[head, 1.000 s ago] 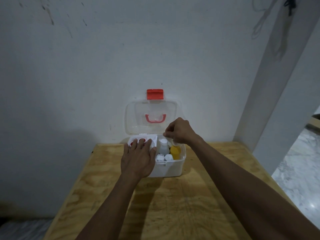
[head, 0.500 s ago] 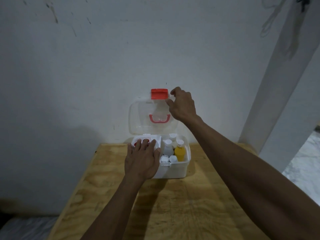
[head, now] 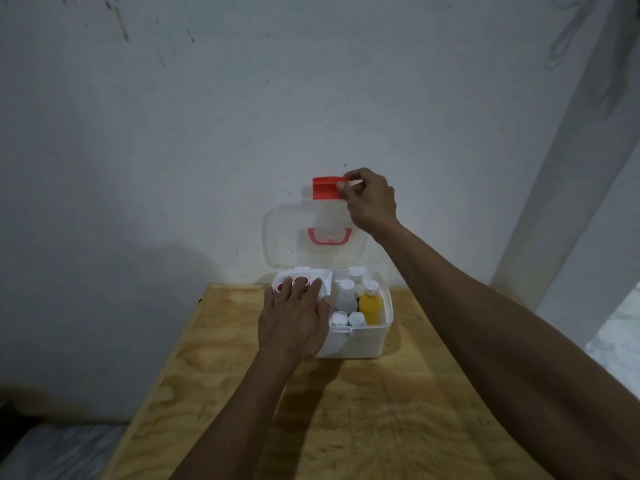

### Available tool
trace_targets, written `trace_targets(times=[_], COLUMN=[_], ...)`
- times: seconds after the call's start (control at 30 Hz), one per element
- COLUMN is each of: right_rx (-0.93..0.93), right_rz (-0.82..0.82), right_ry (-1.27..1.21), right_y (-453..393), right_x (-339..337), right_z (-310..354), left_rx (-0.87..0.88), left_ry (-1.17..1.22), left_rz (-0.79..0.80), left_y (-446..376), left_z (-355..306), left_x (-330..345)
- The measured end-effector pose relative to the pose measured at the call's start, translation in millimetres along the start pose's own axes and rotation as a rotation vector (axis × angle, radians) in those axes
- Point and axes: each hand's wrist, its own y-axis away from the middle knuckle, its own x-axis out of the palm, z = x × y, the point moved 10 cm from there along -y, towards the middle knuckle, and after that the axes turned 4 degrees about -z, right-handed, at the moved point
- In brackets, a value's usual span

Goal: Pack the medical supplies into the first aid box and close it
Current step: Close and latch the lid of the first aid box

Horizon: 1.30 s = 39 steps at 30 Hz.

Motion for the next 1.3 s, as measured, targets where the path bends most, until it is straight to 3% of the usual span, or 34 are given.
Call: trace_targets(times=[0.23, 0.4, 0.47, 0.53, 0.6, 0.73, 0.83, 0.93, 1.13, 1.3], right_rx=[-0.162, -0.234, -0.262, -0.287, -0.327, -0.476, -0.451, -0.510, -0.857, -0.887], right_rz=[0.050, 0.115, 0.145, 0.166, 0.173, 0.202, 0.234, 0.236, 0.234, 0.215], right_ry=[-0.069, -0.107, -0.093, -0.053, -0.058, -0.009, 0.036, 0.114, 0.377, 0.373], right_y=[37.8, 82.6, 102.1, 122.0, 140.8, 172.6, 185.1, 194.2, 217.7, 221.7], right_x=[-20.3, -34.4, -35.2, -34.6, -35.5, -31.8, -24.2, -20.6, -16.5, -16.5], right_z=[18.1, 18.9, 13.6, 4.9, -1.8, -9.4, -23.4, -26.6, -18.0, -18.4], left_rx=[-0.022, -0.142, -0.204, -0.245, -0.227, -0.067, 0.031, 0.071, 0.057, 0.084], left_ry=[0.090, 0.512, 0.526, 0.492, 0.441, 0.408, 0.373, 0.357, 0.310, 0.236], left_rz=[-0.040, -0.485, -0.691, -0.797, -0.779, -0.548, -0.438, -0.396, -0.334, -0.301], left_y=[2.5, 26.0, 46.4, 62.0, 63.3, 45.4, 40.8, 41.0, 41.5, 41.2], left_z=[3.1, 18.4, 29.1, 37.4, 40.7, 33.4, 25.2, 22.3, 22.9, 23.5], left_x=[-4.1, -46.5, -69.6, -83.4, -87.3, -71.6, -59.5, -52.0, -43.1, -35.7])
